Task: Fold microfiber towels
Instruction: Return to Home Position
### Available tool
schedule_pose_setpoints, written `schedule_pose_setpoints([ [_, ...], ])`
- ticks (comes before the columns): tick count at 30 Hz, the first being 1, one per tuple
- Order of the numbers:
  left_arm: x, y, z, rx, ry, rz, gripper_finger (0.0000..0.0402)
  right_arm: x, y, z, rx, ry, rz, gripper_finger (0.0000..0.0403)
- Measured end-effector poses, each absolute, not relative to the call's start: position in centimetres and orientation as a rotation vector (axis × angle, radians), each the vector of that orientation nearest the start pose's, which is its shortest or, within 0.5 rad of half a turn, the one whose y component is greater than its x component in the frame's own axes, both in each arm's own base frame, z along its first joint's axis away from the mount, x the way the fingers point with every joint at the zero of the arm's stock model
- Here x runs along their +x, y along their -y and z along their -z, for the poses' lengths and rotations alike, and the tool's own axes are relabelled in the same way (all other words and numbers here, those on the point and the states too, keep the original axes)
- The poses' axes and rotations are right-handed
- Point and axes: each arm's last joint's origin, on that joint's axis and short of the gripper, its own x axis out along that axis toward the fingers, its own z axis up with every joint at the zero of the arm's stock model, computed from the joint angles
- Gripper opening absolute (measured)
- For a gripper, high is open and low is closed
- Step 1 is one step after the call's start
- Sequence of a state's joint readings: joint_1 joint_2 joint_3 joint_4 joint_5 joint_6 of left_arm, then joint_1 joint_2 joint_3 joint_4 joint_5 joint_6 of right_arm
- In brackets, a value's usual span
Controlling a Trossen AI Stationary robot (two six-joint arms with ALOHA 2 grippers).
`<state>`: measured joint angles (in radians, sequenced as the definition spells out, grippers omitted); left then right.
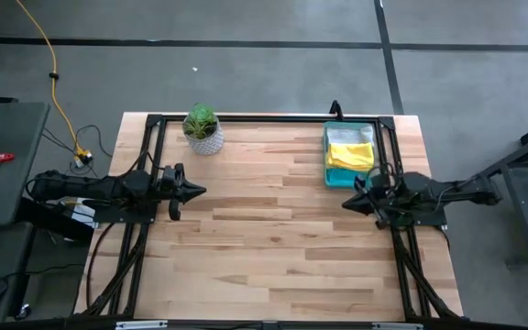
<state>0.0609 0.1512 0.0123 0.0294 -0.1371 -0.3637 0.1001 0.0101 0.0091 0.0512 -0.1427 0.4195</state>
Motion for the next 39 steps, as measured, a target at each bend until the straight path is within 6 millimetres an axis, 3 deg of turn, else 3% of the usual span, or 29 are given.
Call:
schedule_pose_setpoints([
  [6, 10.55, -1.04, -15.84, -0.358, -0.074, -0.218, 0.0, 9.62, -1.15, -17.02, 0.265, 0.012, -0.2, 0.0],
  [20, 10.55, -1.05, -15.84, -0.358, -0.073, -0.218, 0.0, 9.66, -1.06, -16.98, 0.278, 0.006, -0.199, 0.0],
  [39, 10.55, -1.05, -15.83, -0.358, -0.074, -0.219, 0.0003, 9.67, -1.04, -16.96, 0.481, -0.015, -0.193, 0.0],
])
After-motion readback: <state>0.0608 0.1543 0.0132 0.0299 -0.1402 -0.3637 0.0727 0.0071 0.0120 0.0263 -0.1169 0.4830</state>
